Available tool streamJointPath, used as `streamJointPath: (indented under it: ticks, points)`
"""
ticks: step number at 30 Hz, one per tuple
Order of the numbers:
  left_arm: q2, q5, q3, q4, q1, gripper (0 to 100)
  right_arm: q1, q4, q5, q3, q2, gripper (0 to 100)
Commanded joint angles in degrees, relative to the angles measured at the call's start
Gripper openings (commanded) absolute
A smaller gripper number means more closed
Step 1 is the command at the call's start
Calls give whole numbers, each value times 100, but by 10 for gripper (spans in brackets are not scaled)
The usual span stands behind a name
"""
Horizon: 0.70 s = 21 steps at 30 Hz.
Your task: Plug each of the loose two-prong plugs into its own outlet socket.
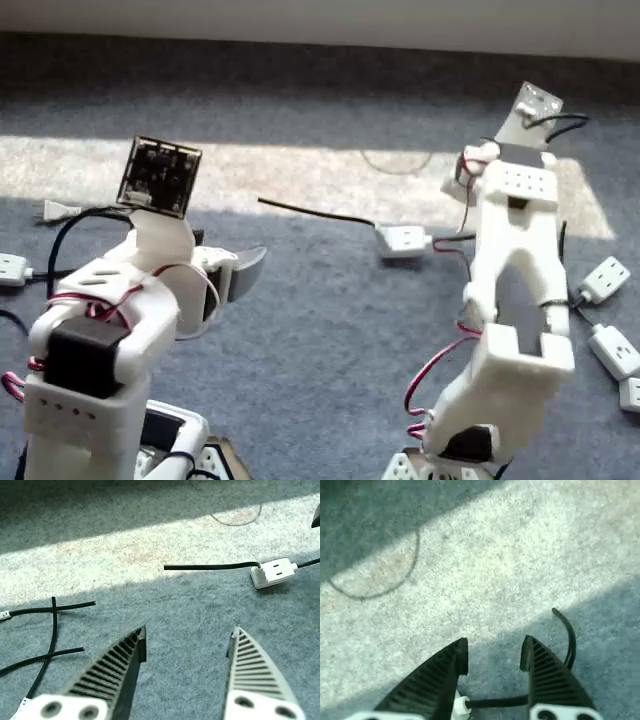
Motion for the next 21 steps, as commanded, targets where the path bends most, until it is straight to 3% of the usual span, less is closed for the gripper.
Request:
streamJointPath:
  ticks: [1,7,15,21]
  points:
    - [-101,26,664,-484,-57,266,-119,954,0,-1798,1059,181]
    - [-101,26,1587,-923,-31,267,-365,2580,-325,-4084,2360,181]
    - [-101,26,2782,-1820,-40,267,-470,3732,-3332,-5763,3407,181]
    - [-101,44,3292,-2295,-40,267,-866,3749,-3455,-5631,3547,181]
